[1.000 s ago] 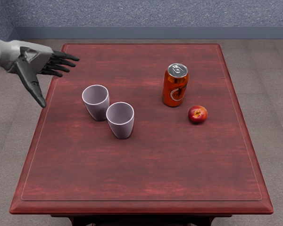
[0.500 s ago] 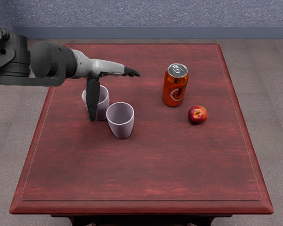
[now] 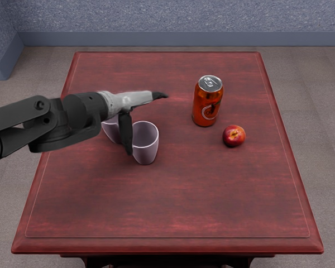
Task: Pick up cup and place in cup with left hand
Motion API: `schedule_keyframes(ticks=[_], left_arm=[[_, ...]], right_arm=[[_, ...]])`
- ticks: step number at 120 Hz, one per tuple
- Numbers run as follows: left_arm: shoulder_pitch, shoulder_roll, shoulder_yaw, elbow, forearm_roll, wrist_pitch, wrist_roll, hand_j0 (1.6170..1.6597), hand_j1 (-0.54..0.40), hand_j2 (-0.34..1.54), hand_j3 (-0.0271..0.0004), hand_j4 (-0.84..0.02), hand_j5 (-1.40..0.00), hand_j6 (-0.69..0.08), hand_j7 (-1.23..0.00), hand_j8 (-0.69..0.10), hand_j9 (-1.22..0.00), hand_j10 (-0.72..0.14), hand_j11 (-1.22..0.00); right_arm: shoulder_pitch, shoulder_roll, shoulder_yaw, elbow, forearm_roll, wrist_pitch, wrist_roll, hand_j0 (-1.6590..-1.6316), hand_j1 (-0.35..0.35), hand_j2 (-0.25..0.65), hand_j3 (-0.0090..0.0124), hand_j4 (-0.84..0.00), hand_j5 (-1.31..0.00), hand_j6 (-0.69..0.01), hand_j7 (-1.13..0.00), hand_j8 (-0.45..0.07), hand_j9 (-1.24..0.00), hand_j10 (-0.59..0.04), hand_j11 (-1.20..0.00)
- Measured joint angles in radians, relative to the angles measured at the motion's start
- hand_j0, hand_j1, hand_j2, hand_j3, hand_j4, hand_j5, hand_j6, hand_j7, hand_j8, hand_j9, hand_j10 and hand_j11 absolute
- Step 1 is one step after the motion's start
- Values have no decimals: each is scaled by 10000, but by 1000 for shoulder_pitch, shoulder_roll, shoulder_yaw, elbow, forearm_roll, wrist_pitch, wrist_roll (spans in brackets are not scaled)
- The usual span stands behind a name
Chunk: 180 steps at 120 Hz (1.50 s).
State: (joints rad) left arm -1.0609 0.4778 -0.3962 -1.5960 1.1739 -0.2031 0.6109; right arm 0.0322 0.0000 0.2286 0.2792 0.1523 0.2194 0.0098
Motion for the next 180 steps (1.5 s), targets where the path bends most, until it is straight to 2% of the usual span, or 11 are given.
schedule_keyframes(ticks=[8, 40, 48, 56, 67, 88, 119, 131, 159, 180], left_arm=[[5, -1, 1, 1, 8, 11, 0, 16581, 3067, 85, 0, -382, -472, -391, -471, -388, -470, -378, -469], [26, -10, 5, 1, 14, 19, 0, 16581, 1546, 341, 0, -1652, -2121, -1661, -2120, -1658, -2119, -1648, -2118], [25, -11, 11, 1, 14, 19, 0, 16572, 1388, -332, 0, -1926, -2572, -1937, -2569, -1935, -2567, -1924, -2566], [27, -10, 14, 1, 14, 18, 0, 16573, 827, -656, 0, -2228, -3023, -2236, -3022, -2232, -3024, -2217, -3028], [27, -10, 17, 1, 14, 16, 0, 16573, 253, -402, 0, -2611, -3549, -2618, -3549, -2611, -3553, -2595, -3559], [27, -10, 20, 1, 13, 14, 0, 16575, -284, 128, 0, -3060, -4075, -3066, -4075, -3062, -4077, -3050, -4080], [27, -10, 28, 1, 13, 12, 0, 16580, -608, 615, 0, -3338, -4352, -3343, -4352, -3340, -4352, -3331, -4354], [26, -11, 32, 1, 13, 11, 0, 16582, -1302, 1245, 0, -3537, -4634, -3541, -4635, -3538, -4637, -3528, -4640], [25, -10, 34, 0, 12, 4, 0, 16568, -1702, 1661, 0, -4153, -5292, -2834, -5394, -3128, -5430, -4047, -5433], [-12, -1, 28, 1, 11, 2, 0, 16561, -1401, 1281, 0, -4227, -5762, -2930, -5846, -3127, -5747, -4222, -5753]], right_arm=[[0, 0, 0, 0, 0, 0, 0, -16581, -3489, -3, 0, 0, 0, 5, 0, 3, 0, 2, 0], [0, 0, 0, 0, 0, 0, 0, -16581, -3489, -3, 0, 0, 0, 4, 0, 3, 0, 2, 0], [0, 0, 0, 0, 0, 0, 0, -16581, -3489, -3, 0, 0, 0, 4, 0, 3, 0, 2, 0], [0, 0, 0, 0, 0, 0, 0, -16581, -3489, -3, 0, 0, 0, 4, 0, 3, 0, 2, 0], [0, 0, 0, 0, 0, 0, 0, -16581, -3489, -2, 0, 0, 0, 4, 0, 3, 0, 1, 0], [0, 0, 0, 0, 0, 0, 0, -16581, -3489, -3, 0, 0, 0, 4, 0, 3, 0, 2, 0], [0, 0, 0, 0, 0, 0, 0, -16581, -3489, -3, 0, 0, 0, 4, 0, 3, 0, 2, 0], [0, 0, 0, 0, 0, 0, 0, -16581, -3489, -3, 0, 0, 0, 4, 0, 3, 0, 2, 0], [0, 0, 0, 0, 0, 0, 0, -16581, -3489, -3, 0, 0, 0, 4, 0, 3, 0, 1, 0], [0, 0, 0, 0, 0, 0, 0, -16581, -3489, -3, 0, 0, 0, 4, 0, 3, 0, 2, 0]])
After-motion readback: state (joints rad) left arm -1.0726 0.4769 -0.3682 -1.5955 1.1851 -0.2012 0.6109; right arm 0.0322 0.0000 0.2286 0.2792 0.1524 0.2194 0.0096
